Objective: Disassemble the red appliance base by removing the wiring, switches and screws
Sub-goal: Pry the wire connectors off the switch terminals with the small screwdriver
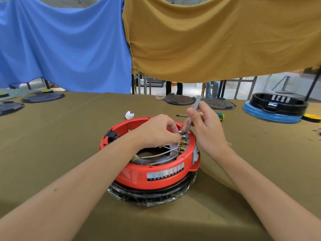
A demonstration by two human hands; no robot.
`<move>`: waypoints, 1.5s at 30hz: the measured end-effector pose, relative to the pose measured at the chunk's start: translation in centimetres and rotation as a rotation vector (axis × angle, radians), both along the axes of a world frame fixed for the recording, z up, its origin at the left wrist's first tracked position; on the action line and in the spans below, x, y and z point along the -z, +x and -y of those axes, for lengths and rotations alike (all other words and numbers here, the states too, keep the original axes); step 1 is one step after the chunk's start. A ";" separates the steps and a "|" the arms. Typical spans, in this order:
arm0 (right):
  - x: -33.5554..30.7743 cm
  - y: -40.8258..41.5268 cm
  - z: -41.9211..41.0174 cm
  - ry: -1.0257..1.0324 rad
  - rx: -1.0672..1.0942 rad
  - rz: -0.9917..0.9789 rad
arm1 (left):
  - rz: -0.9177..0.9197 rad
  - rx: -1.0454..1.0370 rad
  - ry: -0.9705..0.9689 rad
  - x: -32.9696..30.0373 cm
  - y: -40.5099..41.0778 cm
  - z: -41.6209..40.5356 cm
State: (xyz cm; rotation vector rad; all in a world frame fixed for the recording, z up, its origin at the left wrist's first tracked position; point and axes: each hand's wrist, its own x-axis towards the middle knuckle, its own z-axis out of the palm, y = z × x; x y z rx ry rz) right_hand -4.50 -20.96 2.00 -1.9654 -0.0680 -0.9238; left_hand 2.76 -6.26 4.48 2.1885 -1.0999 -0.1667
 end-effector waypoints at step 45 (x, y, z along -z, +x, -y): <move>0.7 0.2 -0.1 0.624 -0.126 -0.160 | -0.031 0.004 0.024 0.0 0.2 -0.1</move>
